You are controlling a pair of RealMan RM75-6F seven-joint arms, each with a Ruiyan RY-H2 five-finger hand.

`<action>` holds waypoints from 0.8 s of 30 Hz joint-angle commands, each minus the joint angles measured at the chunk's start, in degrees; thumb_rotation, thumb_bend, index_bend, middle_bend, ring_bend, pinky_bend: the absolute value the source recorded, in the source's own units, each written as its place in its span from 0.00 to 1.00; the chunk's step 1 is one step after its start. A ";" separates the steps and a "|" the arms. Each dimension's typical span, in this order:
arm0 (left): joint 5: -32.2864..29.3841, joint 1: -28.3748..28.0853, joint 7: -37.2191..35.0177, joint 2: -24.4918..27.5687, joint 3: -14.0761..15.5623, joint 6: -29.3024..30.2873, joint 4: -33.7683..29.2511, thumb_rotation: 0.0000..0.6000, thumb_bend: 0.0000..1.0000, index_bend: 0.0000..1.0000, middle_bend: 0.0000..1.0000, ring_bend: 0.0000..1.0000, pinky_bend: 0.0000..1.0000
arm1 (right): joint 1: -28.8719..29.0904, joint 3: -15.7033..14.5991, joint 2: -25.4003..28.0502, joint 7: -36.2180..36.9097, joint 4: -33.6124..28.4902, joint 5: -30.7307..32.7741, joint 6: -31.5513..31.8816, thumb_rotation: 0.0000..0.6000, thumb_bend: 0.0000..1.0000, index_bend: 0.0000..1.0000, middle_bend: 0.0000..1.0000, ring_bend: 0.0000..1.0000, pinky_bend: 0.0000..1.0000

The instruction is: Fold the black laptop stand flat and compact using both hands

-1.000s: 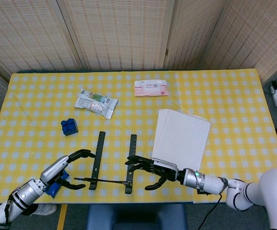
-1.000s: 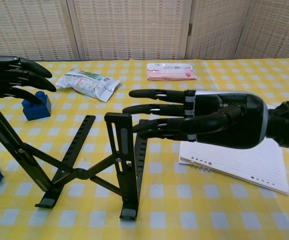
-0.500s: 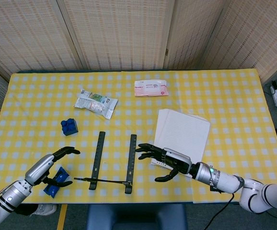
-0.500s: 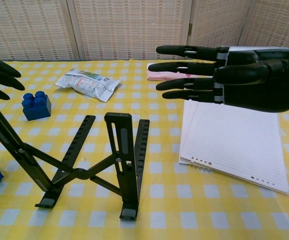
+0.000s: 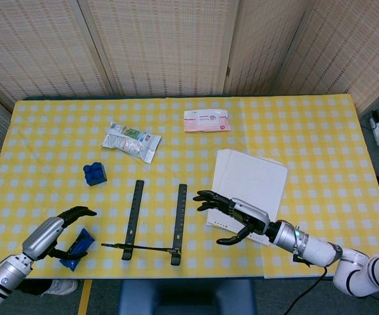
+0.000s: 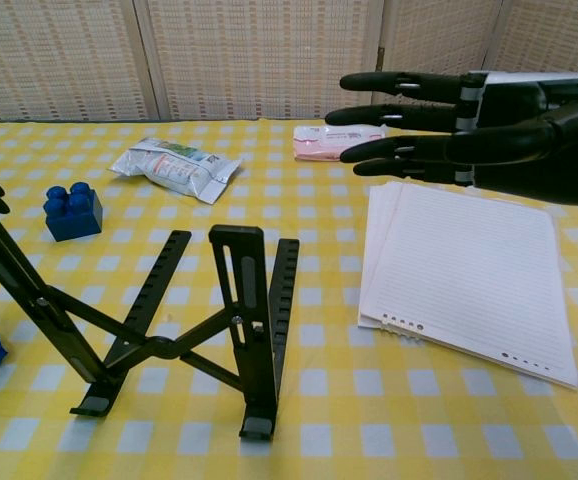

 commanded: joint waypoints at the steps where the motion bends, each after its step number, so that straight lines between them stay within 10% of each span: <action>1: -0.82 1.50 5.42 -1.95 -0.09 -0.60 1.86 1.00 0.21 0.25 0.24 0.16 0.21 | -1.34 1.58 3.61 -8.49 -4.55 3.23 -2.18 1.00 0.25 0.00 0.10 0.15 0.01; 24: -4.64 2.54 12.14 -17.50 -3.43 -5.95 9.42 1.00 0.23 0.44 0.31 0.22 0.25 | -6.87 6.70 5.07 -17.68 -7.79 8.17 -8.30 1.00 0.25 0.00 0.10 0.15 0.01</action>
